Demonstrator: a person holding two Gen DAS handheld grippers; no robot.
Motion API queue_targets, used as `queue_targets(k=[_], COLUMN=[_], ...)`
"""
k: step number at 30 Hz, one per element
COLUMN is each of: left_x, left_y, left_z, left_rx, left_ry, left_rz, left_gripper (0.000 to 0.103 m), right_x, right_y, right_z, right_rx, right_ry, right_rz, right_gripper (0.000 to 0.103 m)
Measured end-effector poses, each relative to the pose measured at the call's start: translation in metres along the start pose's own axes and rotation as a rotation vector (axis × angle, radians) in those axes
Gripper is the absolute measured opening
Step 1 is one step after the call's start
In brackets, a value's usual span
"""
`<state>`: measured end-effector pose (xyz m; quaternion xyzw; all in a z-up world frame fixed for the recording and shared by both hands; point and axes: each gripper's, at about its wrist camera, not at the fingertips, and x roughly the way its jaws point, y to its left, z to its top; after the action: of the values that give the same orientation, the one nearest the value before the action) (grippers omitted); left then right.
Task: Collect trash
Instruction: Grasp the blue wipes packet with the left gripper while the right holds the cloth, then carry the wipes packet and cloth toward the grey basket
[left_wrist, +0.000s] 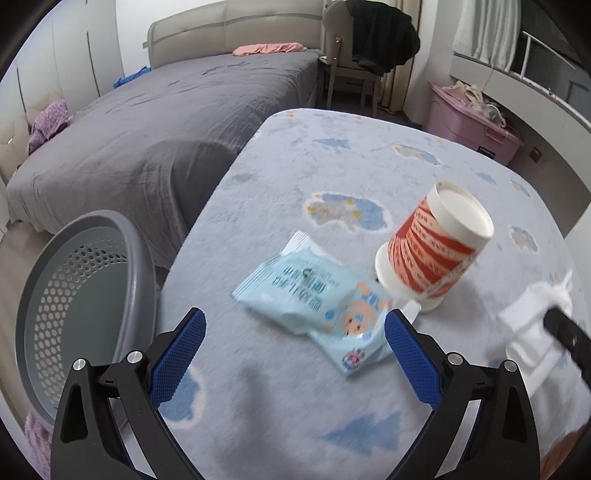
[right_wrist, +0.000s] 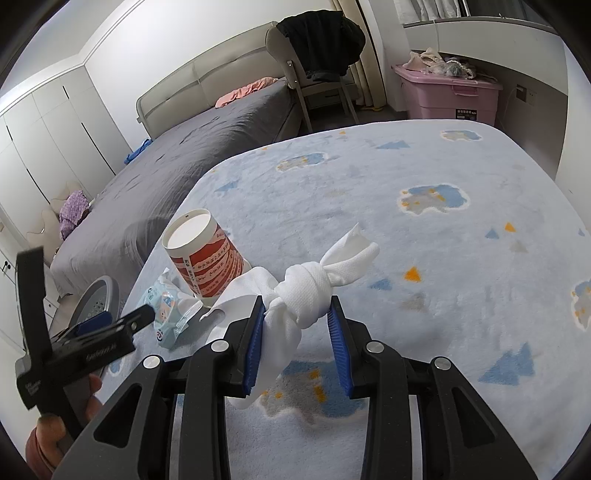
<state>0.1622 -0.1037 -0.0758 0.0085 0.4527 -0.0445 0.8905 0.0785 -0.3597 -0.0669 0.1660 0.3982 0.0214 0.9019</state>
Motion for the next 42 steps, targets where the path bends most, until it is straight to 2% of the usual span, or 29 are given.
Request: queue_targets(k=[11, 15, 25, 31, 34, 36, 38, 42], left_x=[0.021, 0.033, 0.048, 0.059, 0.061, 0.06, 0.059, 0.052], left_y=[0.014, 0.018, 0.02, 0.023, 0.02, 0.018, 0.016, 0.012], left_z=[0.022, 0.027, 0.031, 0.03, 0.031, 0.03, 0.029, 0.027], left_rx=[-0.226, -0.3, -0.354, -0.391, -0.378, -0.368, -0.356, -0.312], left_ry=[0.082, 0.134, 0.199, 0.249, 0.242, 0.236, 0.229, 0.212], left_rz=[-0.012, -0.027, 0.006, -0.003, 0.012, 0.019, 0.026, -0.002], left_gripper=[0.096, 0.096, 0.096, 0.096, 0.095, 0.094, 0.088, 0.067], right_x=[-0.002, -0.005, -0.01, -0.014, -0.016, -0.017, -0.017, -0.017], right_y=[-0.003, -0.006, -0.008, -0.009, -0.01, -0.011, -0.011, -0.011], right_z=[0.002, 0.003, 0.004, 0.005, 0.005, 0.006, 0.006, 0.006], right_rx=[0.007, 0.013, 0.021, 0.027, 0.03, 0.031, 0.031, 0.03], right_ry=[-0.005, -0.011, -0.018, -0.027, -0.032, -0.033, -0.033, -0.033], right_rz=[0.016, 0.022, 0.038, 0.043, 0.042, 0.041, 0.042, 0.042], right_gripper=[0.032, 0.032, 0.032, 0.032, 0.032, 0.032, 0.032, 0.032])
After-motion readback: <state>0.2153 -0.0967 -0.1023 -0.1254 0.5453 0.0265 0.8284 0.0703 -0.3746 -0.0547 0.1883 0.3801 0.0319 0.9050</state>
